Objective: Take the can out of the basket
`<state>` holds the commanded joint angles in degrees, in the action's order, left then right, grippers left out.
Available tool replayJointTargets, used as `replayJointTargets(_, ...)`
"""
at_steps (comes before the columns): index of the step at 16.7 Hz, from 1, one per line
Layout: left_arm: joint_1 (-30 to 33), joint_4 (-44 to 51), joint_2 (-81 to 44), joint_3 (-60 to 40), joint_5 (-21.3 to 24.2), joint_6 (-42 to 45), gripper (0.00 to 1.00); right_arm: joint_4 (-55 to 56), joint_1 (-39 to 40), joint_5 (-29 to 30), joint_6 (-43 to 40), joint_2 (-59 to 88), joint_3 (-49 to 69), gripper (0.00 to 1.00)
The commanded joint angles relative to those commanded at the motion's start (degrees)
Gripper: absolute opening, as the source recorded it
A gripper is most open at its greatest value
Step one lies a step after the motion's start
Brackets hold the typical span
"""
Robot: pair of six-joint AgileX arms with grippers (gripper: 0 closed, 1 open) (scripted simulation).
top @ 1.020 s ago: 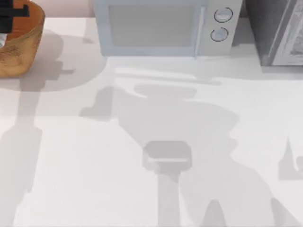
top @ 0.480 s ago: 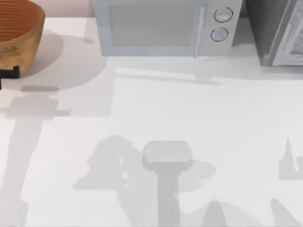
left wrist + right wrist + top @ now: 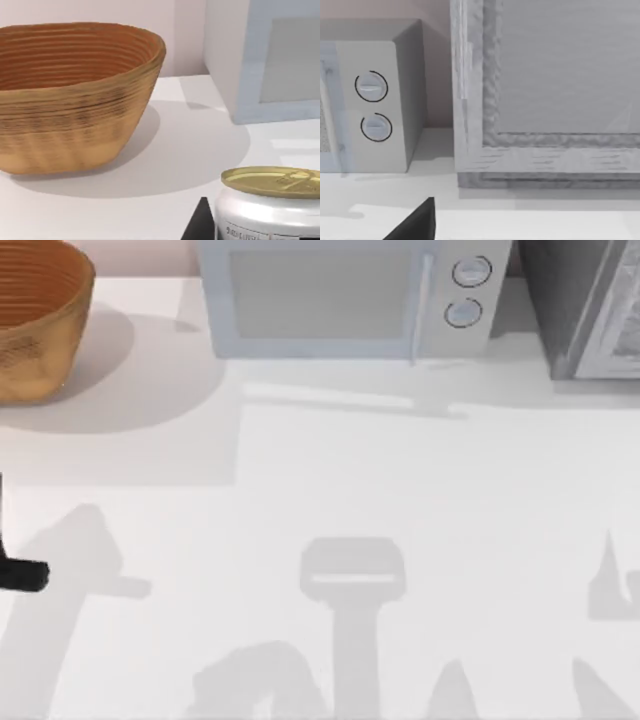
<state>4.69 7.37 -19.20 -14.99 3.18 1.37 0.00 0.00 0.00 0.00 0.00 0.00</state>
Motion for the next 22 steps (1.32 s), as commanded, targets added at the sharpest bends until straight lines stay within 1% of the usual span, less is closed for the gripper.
replayJointTargets(3, -1.28, -3.95, 11.14, 8.78, -0.83, -0.75, 0.0, 0.0, 0.0, 0.0, 0.0, 0.0, 0.0, 1.0)
replayJointTargets(6, -3.69, -6.64, 17.58, 13.75, -2.43, -1.28, 0.0, 0.0, 0.0, 0.0, 0.0, 0.0, 0.0, 1.0)
replayJointTargets(8, -4.69, -7.37, 19.2, 14.99, -3.18, -1.37, 0.0, 0.0, 0.0, 0.0, 0.0, 0.0, 0.0, 1.0)
replayJointTargets(15, -4.49, -7.34, 18.83, 14.87, -3.03, -1.25, 0.0, 0.0, 0.0, 0.0, 0.0, 0.0, 0.0, 1.0)
replayJointTargets(17, -3.95, -8.38, 16.46, 13.64, -0.83, -1.12, 0.0, 0.0, 0.0, 0.0, 0.0, 0.0, 0.0, 1.0)
replayJointTargets(18, -3.52, -9.38, 14.44, 12.55, 1.11, -0.98, 0.0, 0.0, 0.0, 0.0, 0.0, 0.0, 0.0, 1.0)
replayJointTargets(22, -1.59, -14.53, 3.38, 7.24, 10.58, -0.19, 0.0, 0.0, 0.0, 0.0, 0.0, 0.0, 0.0, 1.0)
